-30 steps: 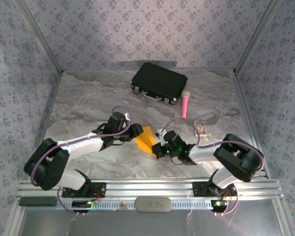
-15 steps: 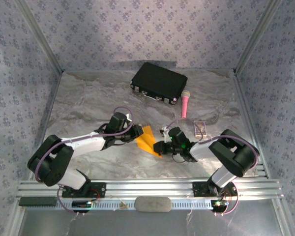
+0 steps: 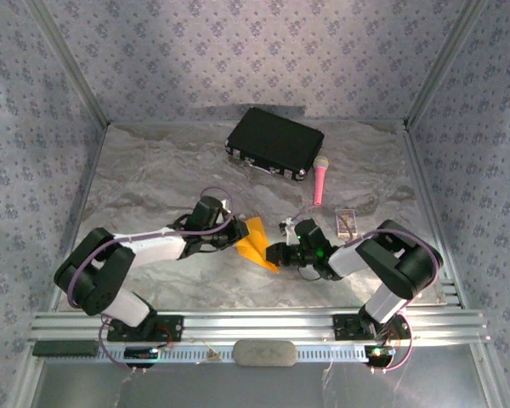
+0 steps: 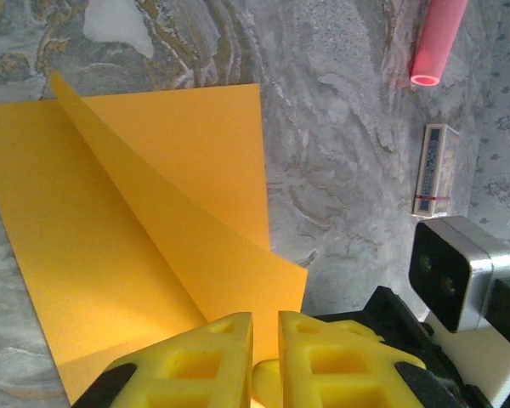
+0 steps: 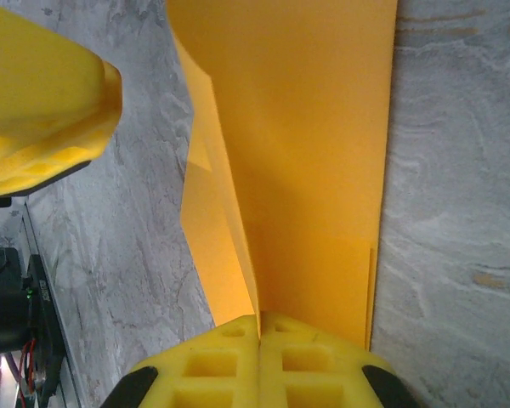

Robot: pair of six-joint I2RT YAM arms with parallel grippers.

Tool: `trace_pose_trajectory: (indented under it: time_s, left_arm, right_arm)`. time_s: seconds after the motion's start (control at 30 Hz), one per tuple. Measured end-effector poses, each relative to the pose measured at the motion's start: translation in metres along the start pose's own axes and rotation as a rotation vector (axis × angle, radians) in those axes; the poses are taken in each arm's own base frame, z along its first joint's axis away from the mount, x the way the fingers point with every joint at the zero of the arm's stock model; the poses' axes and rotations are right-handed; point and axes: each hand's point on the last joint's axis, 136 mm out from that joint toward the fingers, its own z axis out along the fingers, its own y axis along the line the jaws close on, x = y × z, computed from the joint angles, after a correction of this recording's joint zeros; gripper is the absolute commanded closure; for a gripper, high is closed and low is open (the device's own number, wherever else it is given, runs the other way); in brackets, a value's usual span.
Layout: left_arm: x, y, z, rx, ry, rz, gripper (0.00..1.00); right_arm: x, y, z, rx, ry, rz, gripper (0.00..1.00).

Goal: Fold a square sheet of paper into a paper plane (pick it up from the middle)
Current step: Fourth fold the wing at the center of the table.

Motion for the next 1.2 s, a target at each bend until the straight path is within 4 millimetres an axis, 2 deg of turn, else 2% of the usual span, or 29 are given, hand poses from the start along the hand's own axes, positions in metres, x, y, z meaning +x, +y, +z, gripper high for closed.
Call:
trace_pose_trajectory:
  time_s: [0.33,0.67,0.9,1.2]
  left_arm:
    - [0.008,0.004,0.012,-0.008,0.024,-0.005,0.89]
    - [0.008,0.006,0.014,-0.011,0.025,-0.020,0.91]
    - [0.012,0.013,0.022,-0.026,0.039,-0.023,0.93]
    - [0.018,0.027,0.029,-0.080,0.054,-0.058,1.00]
  right_arm:
    - [-0.002,-0.001,0.001,-0.012,-0.005,0.062,1.00]
    - [-0.003,0.000,0.003,-0.035,-0.009,0.136,1.00]
    - [-0.004,-0.001,0.002,-0.035,-0.020,0.159,0.99]
    - [-0.004,-0.003,-0.002,-0.021,-0.036,0.161,0.98]
